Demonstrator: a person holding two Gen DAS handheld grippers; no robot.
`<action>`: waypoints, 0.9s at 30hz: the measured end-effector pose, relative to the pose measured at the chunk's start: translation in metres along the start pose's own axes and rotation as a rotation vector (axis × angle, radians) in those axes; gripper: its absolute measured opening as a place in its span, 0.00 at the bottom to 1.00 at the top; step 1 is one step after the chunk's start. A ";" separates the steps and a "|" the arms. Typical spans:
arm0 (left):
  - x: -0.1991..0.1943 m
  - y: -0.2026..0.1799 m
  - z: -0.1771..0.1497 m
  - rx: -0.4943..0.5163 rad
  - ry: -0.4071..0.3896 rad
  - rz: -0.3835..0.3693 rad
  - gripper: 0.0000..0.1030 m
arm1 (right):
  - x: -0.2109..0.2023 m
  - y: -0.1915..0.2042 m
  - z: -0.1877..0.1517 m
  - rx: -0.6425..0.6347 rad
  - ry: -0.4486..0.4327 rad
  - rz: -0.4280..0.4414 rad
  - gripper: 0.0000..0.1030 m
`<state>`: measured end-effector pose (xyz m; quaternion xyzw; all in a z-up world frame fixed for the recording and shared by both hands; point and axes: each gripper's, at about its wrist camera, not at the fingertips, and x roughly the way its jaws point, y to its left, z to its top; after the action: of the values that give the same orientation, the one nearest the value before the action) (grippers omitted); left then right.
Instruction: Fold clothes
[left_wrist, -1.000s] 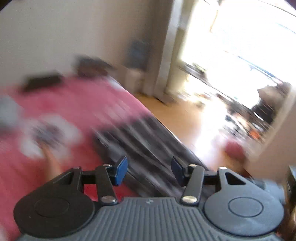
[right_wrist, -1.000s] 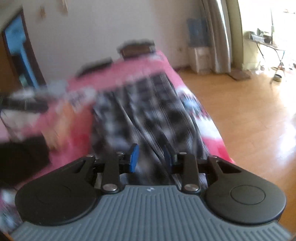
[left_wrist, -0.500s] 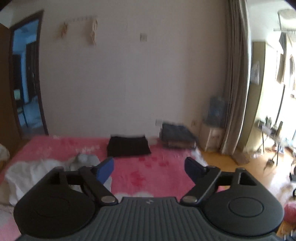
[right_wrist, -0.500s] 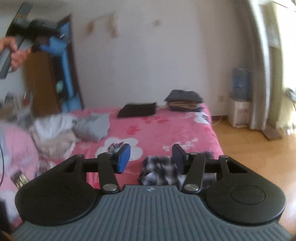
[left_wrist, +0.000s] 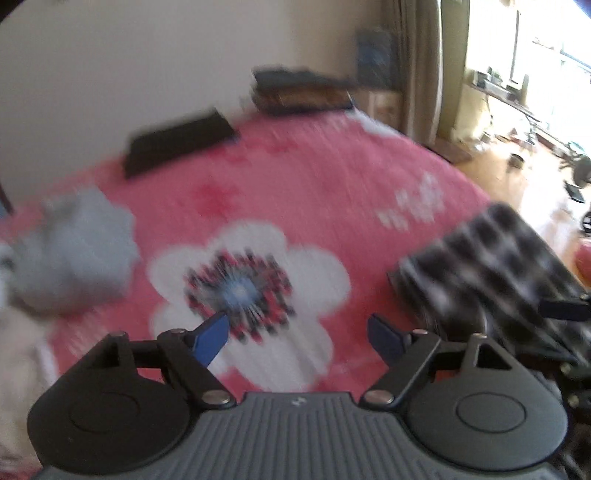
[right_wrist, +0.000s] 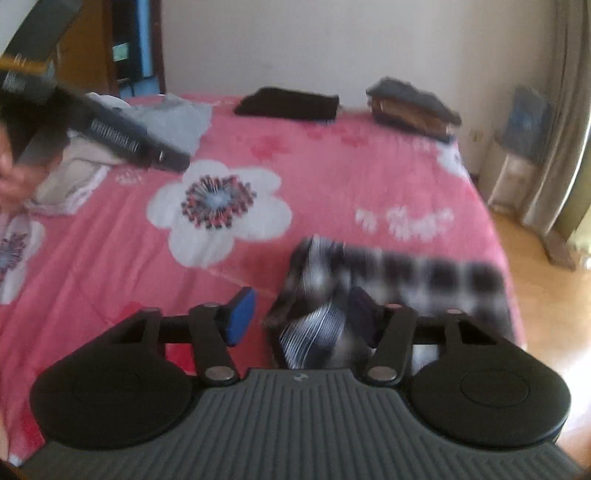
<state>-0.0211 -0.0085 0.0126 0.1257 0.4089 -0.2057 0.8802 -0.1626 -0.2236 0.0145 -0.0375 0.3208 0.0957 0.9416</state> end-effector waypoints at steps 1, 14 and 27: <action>0.008 0.006 -0.005 -0.012 0.024 -0.030 0.77 | 0.011 0.002 -0.008 0.005 0.012 -0.012 0.47; 0.028 0.001 0.008 0.021 0.069 -0.252 0.60 | 0.073 0.010 -0.040 -0.040 0.110 -0.169 0.32; 0.116 -0.004 -0.001 -0.179 -0.018 -0.449 0.45 | 0.065 -0.035 -0.026 0.181 0.208 -0.052 0.02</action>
<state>0.0433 -0.0413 -0.0776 -0.0486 0.4353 -0.3603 0.8236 -0.1200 -0.2514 -0.0456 0.0294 0.4227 0.0376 0.9050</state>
